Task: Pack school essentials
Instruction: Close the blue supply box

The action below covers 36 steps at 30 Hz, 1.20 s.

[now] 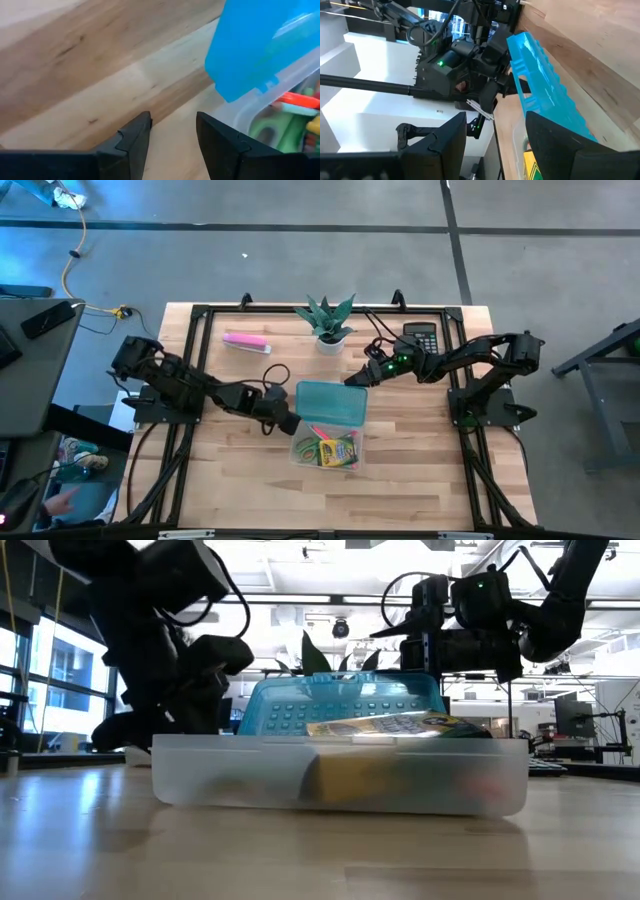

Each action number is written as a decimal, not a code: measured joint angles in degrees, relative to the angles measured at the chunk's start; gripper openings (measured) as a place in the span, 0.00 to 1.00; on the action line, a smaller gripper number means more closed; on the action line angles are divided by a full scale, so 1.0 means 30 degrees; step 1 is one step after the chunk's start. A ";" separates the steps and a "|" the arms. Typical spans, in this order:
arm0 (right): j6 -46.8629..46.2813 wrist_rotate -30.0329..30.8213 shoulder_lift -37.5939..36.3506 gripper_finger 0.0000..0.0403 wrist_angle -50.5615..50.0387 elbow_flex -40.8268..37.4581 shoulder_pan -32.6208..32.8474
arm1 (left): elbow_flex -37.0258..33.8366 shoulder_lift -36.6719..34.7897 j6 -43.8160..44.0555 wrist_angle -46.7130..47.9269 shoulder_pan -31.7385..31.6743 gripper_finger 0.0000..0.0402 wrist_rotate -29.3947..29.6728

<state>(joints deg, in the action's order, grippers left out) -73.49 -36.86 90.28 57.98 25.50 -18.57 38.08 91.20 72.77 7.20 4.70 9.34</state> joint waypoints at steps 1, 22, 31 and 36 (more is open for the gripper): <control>0.0000 -0.0016 0.0000 0.48 0.0007 0.0000 0.0000 | 0.0019 -0.0005 -0.0403 0.0168 -0.0206 0.38 -0.0217; 0.0138 -0.0022 0.0000 0.48 0.0026 -0.0002 0.0033 | -0.0042 -0.1333 -0.9464 0.4234 -0.6590 0.22 -0.2286; 0.0142 -0.0024 0.0000 0.48 0.0051 0.0000 0.0233 | -0.0034 -0.1122 -1.1635 0.1036 -0.9378 0.04 -0.5865; 0.0158 -0.0024 0.0000 0.48 0.0051 0.0000 0.0233 | -0.0034 -0.1120 -1.1603 -0.0824 -0.9811 0.01 -0.7089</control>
<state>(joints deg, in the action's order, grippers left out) -73.02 -36.93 90.28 58.13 25.50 -17.87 37.98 87.84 37.96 4.73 -24.73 -11.93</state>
